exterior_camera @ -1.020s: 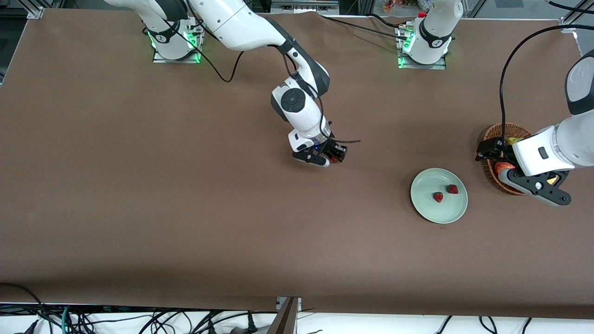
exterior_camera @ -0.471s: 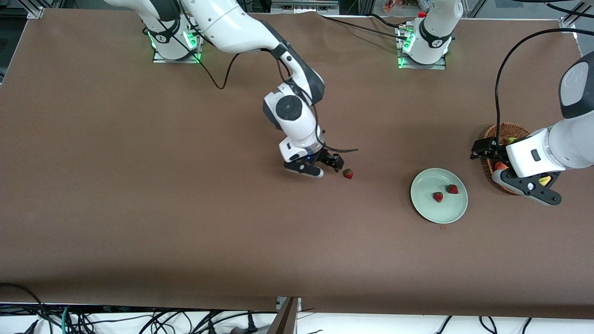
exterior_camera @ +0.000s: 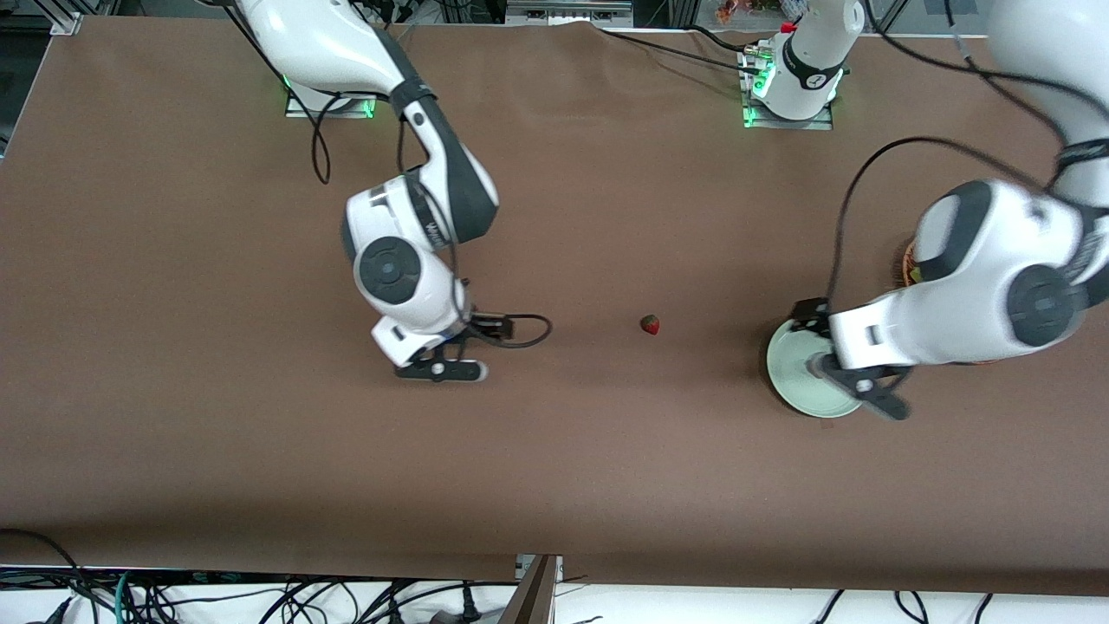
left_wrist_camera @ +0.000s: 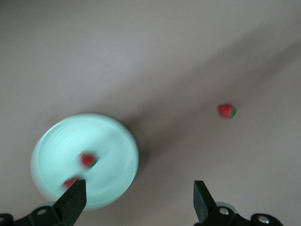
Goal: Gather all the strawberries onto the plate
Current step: 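Grasp the strawberry with the left gripper while the right gripper withdraws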
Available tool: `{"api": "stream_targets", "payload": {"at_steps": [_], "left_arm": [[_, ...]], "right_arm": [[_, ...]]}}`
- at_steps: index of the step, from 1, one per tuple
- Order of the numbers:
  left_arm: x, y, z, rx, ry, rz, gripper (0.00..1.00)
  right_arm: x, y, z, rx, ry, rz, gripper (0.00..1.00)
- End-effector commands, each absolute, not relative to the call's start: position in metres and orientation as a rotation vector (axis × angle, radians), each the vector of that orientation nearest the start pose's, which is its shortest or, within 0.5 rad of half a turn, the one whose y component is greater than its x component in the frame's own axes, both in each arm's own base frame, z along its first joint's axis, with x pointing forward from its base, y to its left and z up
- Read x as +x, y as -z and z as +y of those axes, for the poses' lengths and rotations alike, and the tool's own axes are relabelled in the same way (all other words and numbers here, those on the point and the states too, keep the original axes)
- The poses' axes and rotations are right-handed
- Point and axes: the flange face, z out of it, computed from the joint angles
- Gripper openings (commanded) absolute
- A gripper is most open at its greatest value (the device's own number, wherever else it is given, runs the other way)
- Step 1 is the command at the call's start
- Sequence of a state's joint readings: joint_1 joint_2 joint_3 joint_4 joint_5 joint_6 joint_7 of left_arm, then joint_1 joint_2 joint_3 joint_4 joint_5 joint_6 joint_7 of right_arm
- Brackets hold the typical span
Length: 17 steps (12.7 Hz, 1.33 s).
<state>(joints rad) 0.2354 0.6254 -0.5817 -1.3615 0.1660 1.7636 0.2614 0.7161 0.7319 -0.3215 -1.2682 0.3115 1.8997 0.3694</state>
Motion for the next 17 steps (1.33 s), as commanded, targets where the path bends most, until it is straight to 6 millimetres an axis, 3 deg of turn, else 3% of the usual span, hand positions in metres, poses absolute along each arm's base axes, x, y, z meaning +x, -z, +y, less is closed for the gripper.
{"api": "stream_targets", "payload": {"at_steps": [1,3,5,7,10,13,17], "left_arm": [[0.669,-0.342,-0.219,-3.136,-0.167,1.096,1.00],[0.651,-0.300,-0.239,-3.123,-0.108,1.111,1.00],[0.619,-0.250,-0.250,-3.152,-0.089,1.066,1.00],[0.594,-0.219,-0.255,-3.185,-0.053,1.007,1.00],[0.585,-0.208,-0.263,-3.209,-0.034,0.973,1.00],[0.569,-0.204,-0.294,-3.226,-0.053,0.853,1.00],[0.553,-0.198,-0.319,-3.084,0.034,0.815,1.00]], "right_arm": [[0.651,-0.346,0.303,-3.147,-0.220,-0.196,1.00],[0.663,-0.357,0.252,-3.161,-0.285,-0.302,1.00],[0.669,-0.381,0.190,-3.130,-0.374,-0.183,1.00],[0.664,-0.402,0.145,-3.095,-0.464,-0.088,1.00],[0.652,-0.440,0.103,-3.108,-0.492,-0.087,1.00],[0.621,-0.493,0.065,-3.133,-0.431,-0.115,1.00],[0.581,-0.545,0.045,-3.112,-0.403,-0.088,1.00]]}}
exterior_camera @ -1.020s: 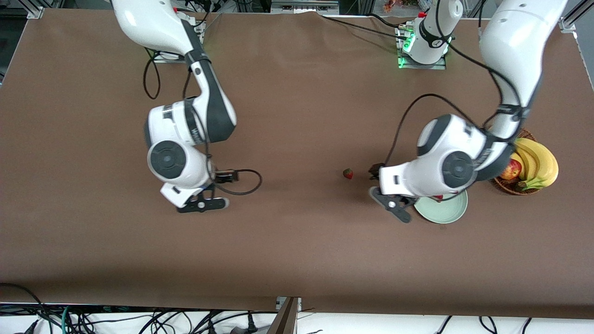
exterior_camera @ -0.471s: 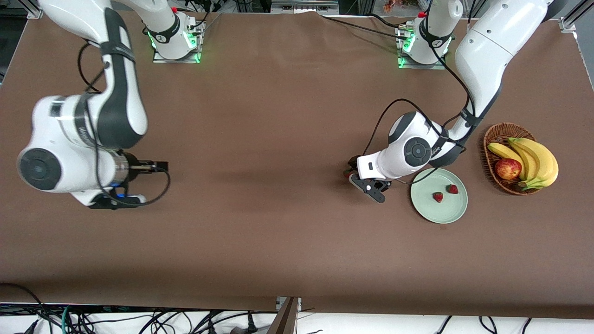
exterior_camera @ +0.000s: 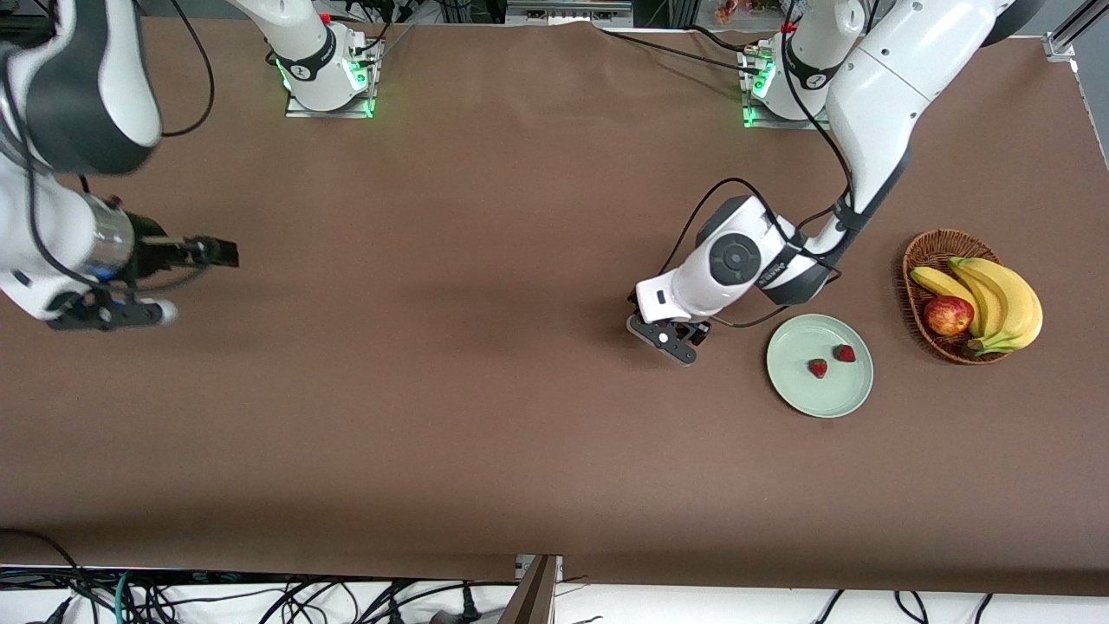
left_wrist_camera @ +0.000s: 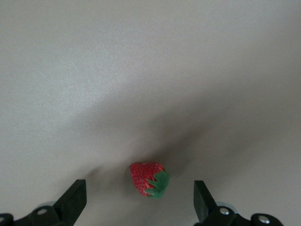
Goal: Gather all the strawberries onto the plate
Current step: 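Grasp the strawberry with the left gripper while the right gripper withdraws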
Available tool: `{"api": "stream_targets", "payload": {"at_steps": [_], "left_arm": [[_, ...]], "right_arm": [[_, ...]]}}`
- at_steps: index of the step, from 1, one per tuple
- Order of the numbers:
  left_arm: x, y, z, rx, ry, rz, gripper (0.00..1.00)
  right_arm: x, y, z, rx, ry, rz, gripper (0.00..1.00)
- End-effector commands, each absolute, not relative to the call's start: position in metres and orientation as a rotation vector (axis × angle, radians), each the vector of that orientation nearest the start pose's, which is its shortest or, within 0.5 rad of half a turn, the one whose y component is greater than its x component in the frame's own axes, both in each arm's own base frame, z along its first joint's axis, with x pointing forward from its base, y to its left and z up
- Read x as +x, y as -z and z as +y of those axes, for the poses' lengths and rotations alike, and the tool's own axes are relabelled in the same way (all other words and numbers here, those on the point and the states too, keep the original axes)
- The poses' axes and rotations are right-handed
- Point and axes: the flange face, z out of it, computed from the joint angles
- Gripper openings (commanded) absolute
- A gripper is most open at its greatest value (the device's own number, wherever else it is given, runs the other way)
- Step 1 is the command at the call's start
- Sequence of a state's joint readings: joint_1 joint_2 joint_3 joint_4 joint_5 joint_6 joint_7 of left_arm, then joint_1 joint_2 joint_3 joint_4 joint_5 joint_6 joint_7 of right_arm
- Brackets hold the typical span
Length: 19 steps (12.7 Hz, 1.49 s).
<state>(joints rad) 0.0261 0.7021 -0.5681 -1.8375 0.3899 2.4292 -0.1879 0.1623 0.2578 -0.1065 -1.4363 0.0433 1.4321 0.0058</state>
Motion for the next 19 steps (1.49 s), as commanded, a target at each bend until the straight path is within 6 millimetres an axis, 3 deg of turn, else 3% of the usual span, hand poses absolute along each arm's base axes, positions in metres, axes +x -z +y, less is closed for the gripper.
{"api": "stream_targets", "payload": {"at_steps": [1,3,5,6,9,11,13,15,19], "left_arm": [[0.546,-0.192,-0.330,-3.092,0.025,0.759,1.00],[0.541,-0.190,-0.337,-3.045,0.061,0.785,0.98],[0.542,-0.189,-0.335,-3.038,0.065,0.787,0.41],[0.542,-0.187,-0.334,-3.040,0.060,0.784,0.24],[0.542,-0.185,-0.333,-3.040,0.056,0.783,0.06],[0.546,-0.191,-0.327,-3.031,0.061,0.783,0.00],[0.561,-0.214,-0.306,-3.004,0.066,0.720,0.00],[0.578,-0.247,-0.277,-2.927,0.002,0.764,0.00],[0.622,-0.276,-0.198,-2.853,-0.141,1.033,0.00]], "right_arm": [[0.573,-0.554,0.048,-3.108,-0.387,-0.103,1.00],[0.557,-0.564,0.048,-3.125,-0.366,-0.122,1.00],[0.549,-0.588,0.043,-3.186,-0.293,-0.128,1.00],[0.540,-0.607,0.037,-3.193,-0.232,-0.108,1.00],[0.533,-0.620,0.025,-3.198,-0.203,-0.074,1.00],[0.532,-0.621,0.023,-3.197,-0.198,-0.064,1.00],[0.532,-0.620,0.031,-3.194,-0.215,-0.093,1.00],[0.534,-0.622,0.039,-3.194,-0.205,-0.120,1.00],[0.541,-0.626,0.040,-3.194,-0.180,-0.115,1.00]]}}
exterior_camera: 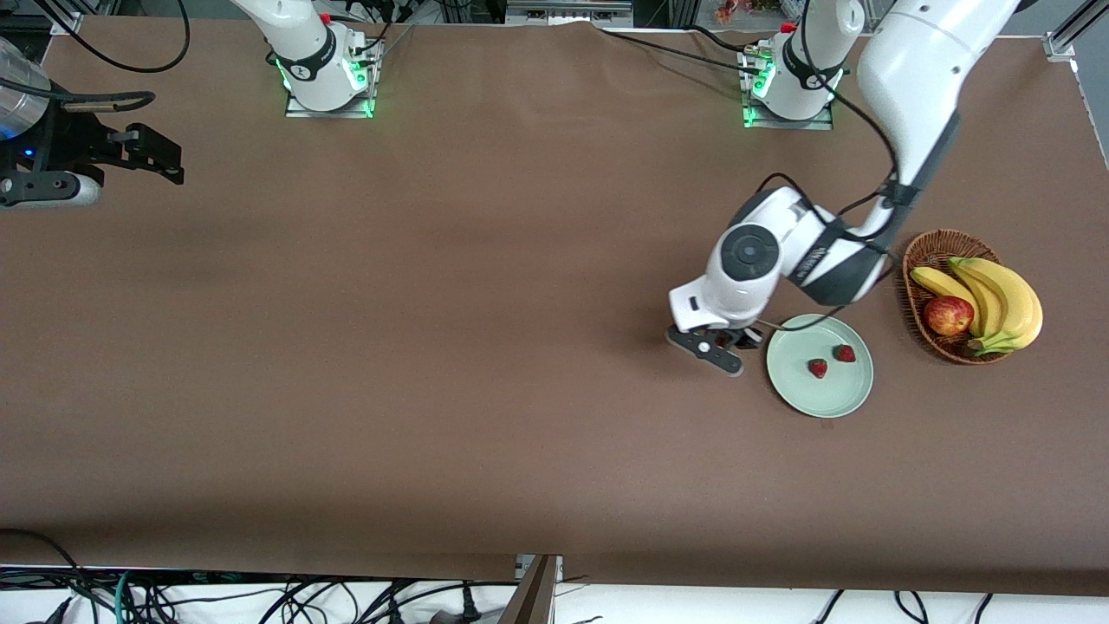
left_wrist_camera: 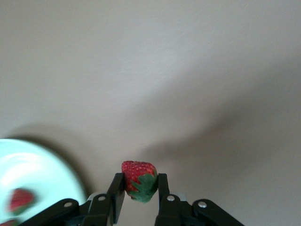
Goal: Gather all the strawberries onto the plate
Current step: 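Lower the strawberry onto the green plate and open the left gripper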
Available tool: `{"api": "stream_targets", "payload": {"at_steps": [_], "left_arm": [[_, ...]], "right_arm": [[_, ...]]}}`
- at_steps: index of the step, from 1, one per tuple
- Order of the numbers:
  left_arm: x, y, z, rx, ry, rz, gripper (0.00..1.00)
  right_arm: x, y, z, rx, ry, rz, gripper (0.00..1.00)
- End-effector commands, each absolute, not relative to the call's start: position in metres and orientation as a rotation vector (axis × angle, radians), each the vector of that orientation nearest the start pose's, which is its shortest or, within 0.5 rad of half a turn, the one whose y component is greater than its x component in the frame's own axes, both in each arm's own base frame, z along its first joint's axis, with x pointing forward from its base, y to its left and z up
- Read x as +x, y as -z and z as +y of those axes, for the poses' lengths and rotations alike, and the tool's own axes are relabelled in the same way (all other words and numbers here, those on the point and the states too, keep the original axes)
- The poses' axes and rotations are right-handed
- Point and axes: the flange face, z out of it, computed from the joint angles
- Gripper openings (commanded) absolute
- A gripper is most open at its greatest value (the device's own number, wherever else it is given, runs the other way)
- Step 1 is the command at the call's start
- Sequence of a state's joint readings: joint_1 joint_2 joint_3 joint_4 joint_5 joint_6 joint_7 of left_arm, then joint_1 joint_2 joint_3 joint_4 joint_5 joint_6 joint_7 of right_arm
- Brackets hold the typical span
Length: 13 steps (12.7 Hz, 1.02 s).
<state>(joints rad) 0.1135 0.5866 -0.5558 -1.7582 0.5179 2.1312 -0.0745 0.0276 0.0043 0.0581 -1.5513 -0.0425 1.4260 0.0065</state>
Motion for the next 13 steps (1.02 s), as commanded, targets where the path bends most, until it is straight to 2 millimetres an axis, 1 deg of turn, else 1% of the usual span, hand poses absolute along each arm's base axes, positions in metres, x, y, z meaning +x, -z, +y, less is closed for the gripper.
{"api": "stream_targets", "payload": {"at_steps": [1,3,5,7,8,9,10,11,12,13], "left_arm": [[0.632,-0.278,-0.170,-2.858,-0.148,1.081,0.00],[0.644,-0.277,-0.127,-2.824,-0.159,1.205,0.00],[0.650,-0.266,-0.093,-2.803,-0.174,1.306,0.00],[0.653,-0.246,-0.065,-2.817,-0.184,1.351,0.01],[0.655,-0.242,-0.065,-2.815,-0.156,1.383,0.03],[0.656,-0.234,-0.060,-2.813,-0.152,1.412,0.05],[0.656,-0.231,-0.050,-2.819,-0.157,1.413,0.06],[0.656,-0.231,-0.050,-2.819,-0.157,1.413,0.12],[0.656,-0.232,-0.052,-2.818,-0.155,1.416,0.64],[0.656,-0.232,-0.051,-2.818,-0.155,1.416,1.00]], "right_arm": [[0.541,-0.626,0.040,-3.194,-0.177,-0.115,1.00],[0.541,-0.625,0.039,-3.197,-0.182,-0.112,1.00],[0.542,-0.626,0.034,-3.200,-0.178,-0.100,1.00],[0.542,-0.625,0.033,-3.198,-0.185,-0.100,1.00],[0.542,-0.625,0.033,-3.198,-0.185,-0.102,1.00],[0.541,-0.626,0.034,-3.197,-0.180,-0.105,1.00],[0.542,-0.625,0.034,-3.197,-0.183,-0.105,1.00],[0.542,-0.625,0.034,-3.197,-0.183,-0.105,1.00],[0.542,-0.625,0.034,-3.197,-0.185,-0.102,1.00],[0.542,-0.625,0.034,-3.196,-0.185,-0.105,1.00]]}}
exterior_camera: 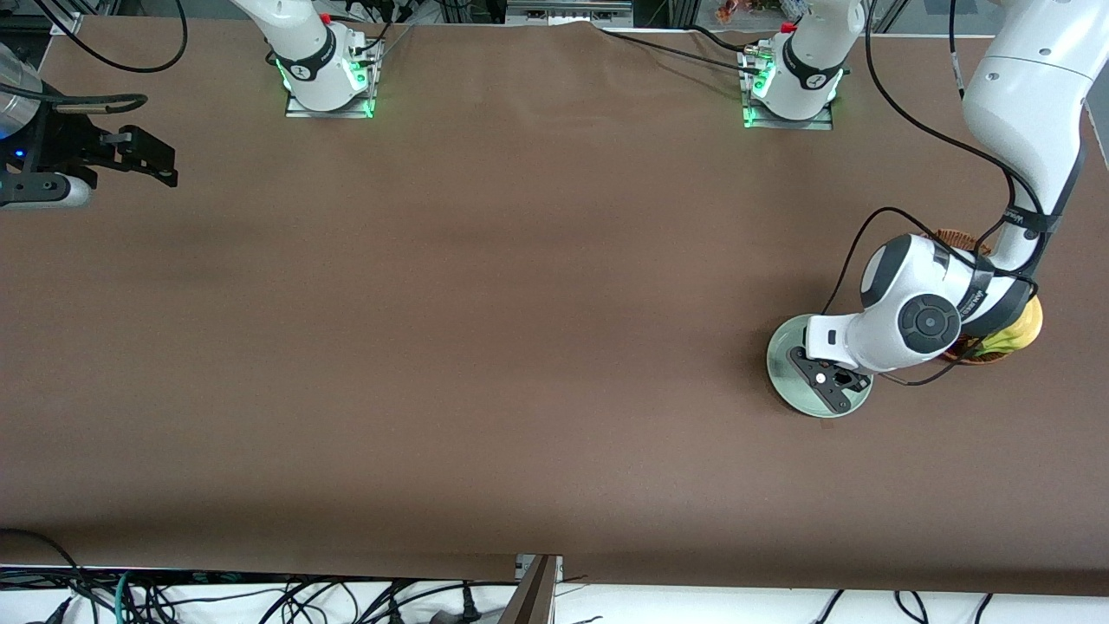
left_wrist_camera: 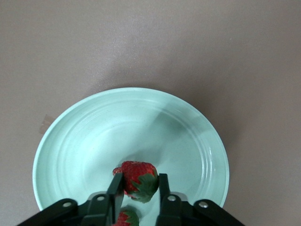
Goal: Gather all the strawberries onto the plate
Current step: 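Lower the strawberry onto the green plate and open the left gripper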
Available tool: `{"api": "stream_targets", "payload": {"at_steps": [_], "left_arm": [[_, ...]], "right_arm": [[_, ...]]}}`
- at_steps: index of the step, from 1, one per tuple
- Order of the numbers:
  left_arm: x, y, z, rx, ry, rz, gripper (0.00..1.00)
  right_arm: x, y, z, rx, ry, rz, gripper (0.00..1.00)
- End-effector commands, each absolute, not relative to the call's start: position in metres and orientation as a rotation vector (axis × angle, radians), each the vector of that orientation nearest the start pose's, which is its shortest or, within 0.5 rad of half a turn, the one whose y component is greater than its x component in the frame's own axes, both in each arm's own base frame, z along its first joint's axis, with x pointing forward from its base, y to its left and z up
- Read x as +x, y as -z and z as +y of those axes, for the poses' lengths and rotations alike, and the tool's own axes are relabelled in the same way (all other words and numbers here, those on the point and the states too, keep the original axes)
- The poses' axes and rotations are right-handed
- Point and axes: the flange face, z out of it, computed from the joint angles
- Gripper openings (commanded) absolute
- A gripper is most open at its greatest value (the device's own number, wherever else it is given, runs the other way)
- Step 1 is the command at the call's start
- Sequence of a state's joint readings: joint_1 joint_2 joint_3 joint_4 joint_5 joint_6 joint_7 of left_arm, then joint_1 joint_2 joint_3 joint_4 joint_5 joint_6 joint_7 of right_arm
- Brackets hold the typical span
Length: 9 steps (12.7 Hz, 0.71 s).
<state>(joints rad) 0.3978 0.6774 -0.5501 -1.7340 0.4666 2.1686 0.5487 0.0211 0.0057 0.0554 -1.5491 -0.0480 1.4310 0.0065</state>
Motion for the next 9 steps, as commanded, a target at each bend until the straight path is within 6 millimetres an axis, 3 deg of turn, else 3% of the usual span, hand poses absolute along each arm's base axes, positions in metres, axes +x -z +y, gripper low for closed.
{"api": "stream_targets", "payload": {"at_steps": [1,2,4,9], "left_arm": [[0.657,-0.237,-0.051,-2.813,-0.149,1.414,1.00],[0.657,-0.241,-0.052,-2.813,-0.143,1.410,1.00],[0.659,-0.272,-0.056,-2.846,-0.112,1.370,1.00],[0.662,-0.415,-0.033,-2.976,-0.208,1.063,1.00]], "right_arm": [[0.542,-0.625,0.034,-3.196,-0.185,-0.105,1.00],[0.542,-0.625,0.034,-3.197,-0.185,-0.102,1.00],[0.542,-0.625,0.034,-3.197,-0.185,-0.105,1.00],[0.542,-0.624,0.034,-3.197,-0.185,-0.105,1.00]]}}
